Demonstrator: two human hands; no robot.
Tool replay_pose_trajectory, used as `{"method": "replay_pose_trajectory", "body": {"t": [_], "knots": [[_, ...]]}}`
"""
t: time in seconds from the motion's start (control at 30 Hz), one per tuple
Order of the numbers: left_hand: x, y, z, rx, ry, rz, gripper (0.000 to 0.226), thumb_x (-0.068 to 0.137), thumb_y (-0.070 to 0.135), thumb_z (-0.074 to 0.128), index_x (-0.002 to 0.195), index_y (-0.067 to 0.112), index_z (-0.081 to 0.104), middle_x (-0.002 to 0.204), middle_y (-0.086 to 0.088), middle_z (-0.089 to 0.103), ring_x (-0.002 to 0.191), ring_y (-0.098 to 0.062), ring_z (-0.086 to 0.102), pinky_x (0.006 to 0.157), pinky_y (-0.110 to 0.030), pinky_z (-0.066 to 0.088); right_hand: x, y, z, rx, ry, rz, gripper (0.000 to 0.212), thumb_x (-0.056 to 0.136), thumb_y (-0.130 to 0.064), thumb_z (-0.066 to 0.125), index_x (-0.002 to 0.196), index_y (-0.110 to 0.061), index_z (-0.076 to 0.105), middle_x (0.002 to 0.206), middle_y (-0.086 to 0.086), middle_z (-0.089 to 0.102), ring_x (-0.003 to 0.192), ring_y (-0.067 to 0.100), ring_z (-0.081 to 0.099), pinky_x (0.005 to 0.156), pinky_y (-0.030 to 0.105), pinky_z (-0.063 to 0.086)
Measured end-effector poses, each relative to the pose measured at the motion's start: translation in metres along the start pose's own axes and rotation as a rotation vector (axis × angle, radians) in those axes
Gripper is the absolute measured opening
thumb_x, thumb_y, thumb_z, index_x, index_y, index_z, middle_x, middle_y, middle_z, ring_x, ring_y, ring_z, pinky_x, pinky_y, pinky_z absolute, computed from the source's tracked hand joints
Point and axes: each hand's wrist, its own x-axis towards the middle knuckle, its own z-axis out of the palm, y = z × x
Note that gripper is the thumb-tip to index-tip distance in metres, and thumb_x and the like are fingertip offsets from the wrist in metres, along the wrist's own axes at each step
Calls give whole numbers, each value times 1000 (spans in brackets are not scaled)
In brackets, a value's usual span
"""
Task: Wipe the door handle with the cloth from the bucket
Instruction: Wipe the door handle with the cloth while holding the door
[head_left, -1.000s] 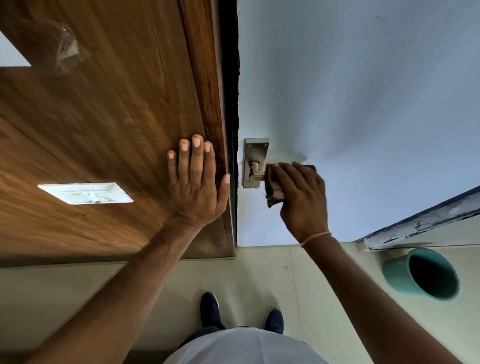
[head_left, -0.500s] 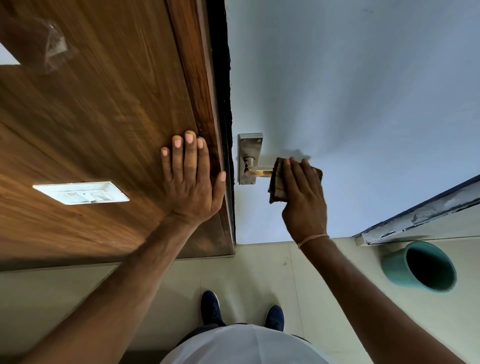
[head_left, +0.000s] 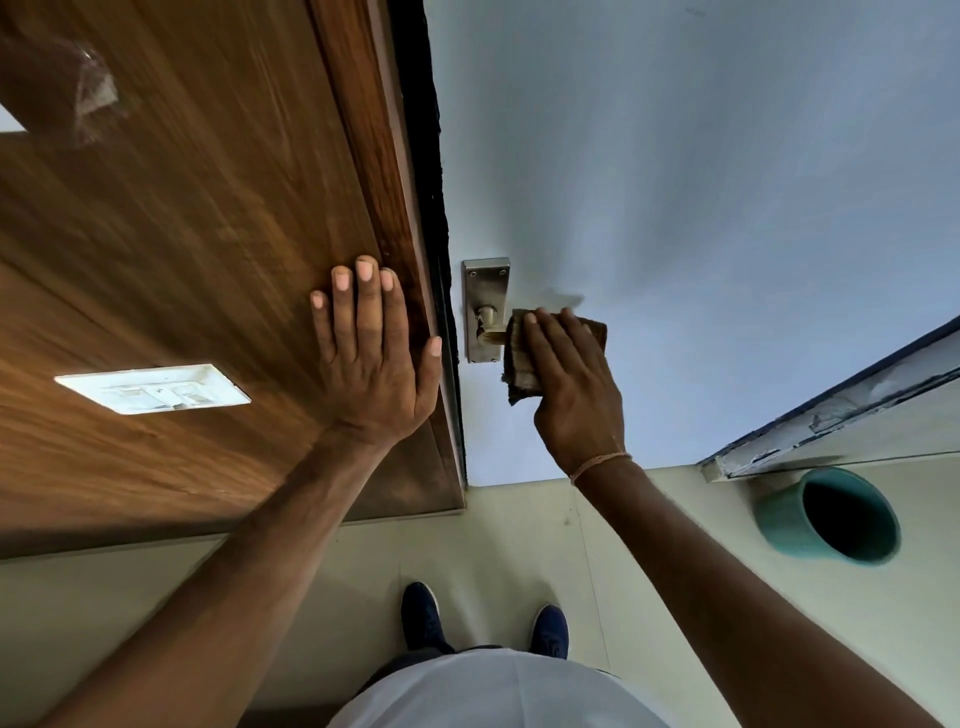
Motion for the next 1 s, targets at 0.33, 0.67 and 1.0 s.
{"method": "replay_pose_trajectory", "body": {"t": [0.33,0.67,1.0], "knots": [[0,0,-2,-14,-21,-2,80,103,42,44,167,2,16,168,-22,27,166,-31,5,133,-55,15,4,-10,7,-50,-3,-132,73,88,5,39,160,-6,39,167,13,40,159,36,29,126,53,33],[1,-3,-6,-28,-38,11,84,101,40,52,167,2,16,169,-21,26,166,-30,4,134,-54,15,18,23,1,-327,-99,-584,70,104,1,-2,163,-9,33,171,11,30,159,38,25,128,53,30],[1,-3,-4,-20,-49,5,85,100,40,52,167,3,14,168,-22,26,166,-29,2,134,-53,13,25,33,11,-398,-24,-726,62,109,-6,39,167,-11,19,175,9,21,161,37,21,128,54,28]]}}
